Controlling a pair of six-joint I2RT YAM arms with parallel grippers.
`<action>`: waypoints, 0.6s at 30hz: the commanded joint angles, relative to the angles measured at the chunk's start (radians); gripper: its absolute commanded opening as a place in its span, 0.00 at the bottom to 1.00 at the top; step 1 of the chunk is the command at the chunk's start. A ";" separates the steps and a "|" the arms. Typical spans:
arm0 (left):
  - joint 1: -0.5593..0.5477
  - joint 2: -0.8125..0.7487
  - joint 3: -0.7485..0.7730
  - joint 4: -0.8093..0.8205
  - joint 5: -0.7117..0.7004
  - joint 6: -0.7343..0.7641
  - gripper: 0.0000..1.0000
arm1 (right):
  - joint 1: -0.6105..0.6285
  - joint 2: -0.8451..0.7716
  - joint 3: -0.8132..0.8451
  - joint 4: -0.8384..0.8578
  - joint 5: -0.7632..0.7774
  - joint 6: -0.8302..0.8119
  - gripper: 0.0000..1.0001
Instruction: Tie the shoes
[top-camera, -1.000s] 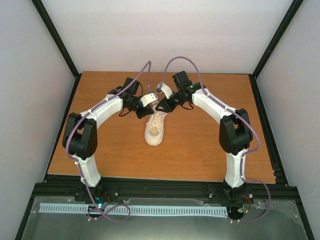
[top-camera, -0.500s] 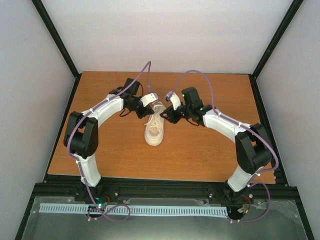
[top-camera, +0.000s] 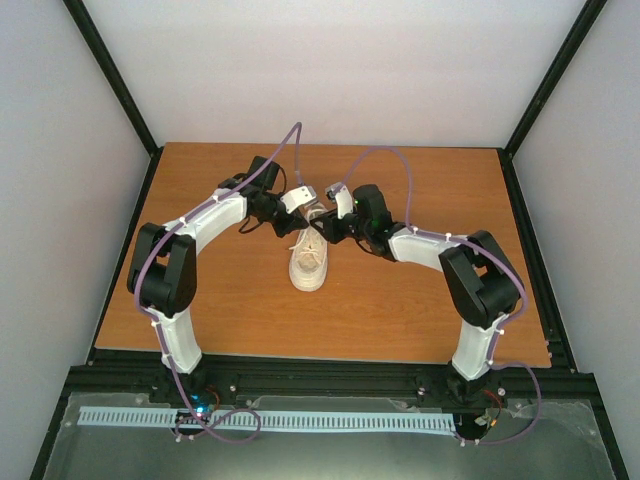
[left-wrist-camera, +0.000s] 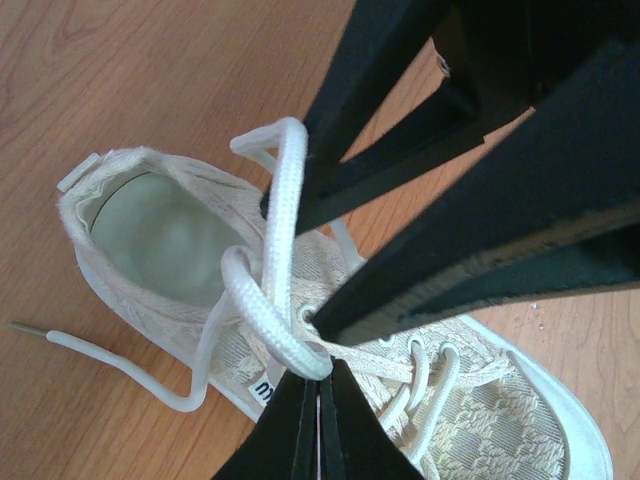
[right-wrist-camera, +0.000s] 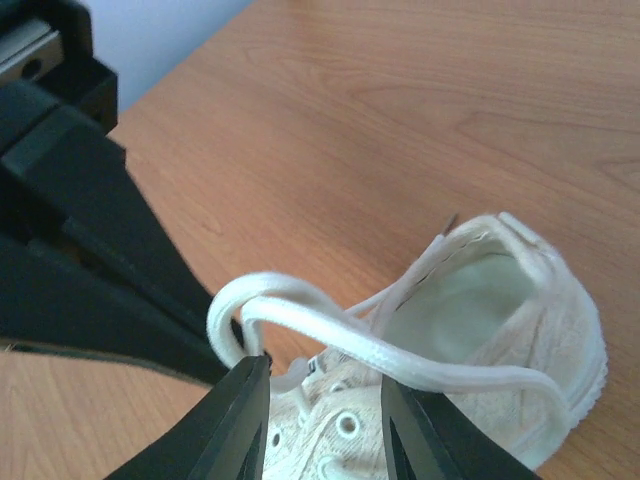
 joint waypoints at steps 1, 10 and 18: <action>0.008 -0.019 0.036 0.009 0.021 -0.005 0.01 | -0.001 0.019 0.029 0.082 0.065 0.024 0.33; 0.008 -0.020 0.037 0.001 0.025 -0.002 0.01 | -0.001 0.092 0.080 0.078 0.024 0.028 0.34; 0.019 -0.027 0.039 0.014 0.027 -0.035 0.01 | -0.001 0.070 0.061 0.049 -0.038 0.008 0.03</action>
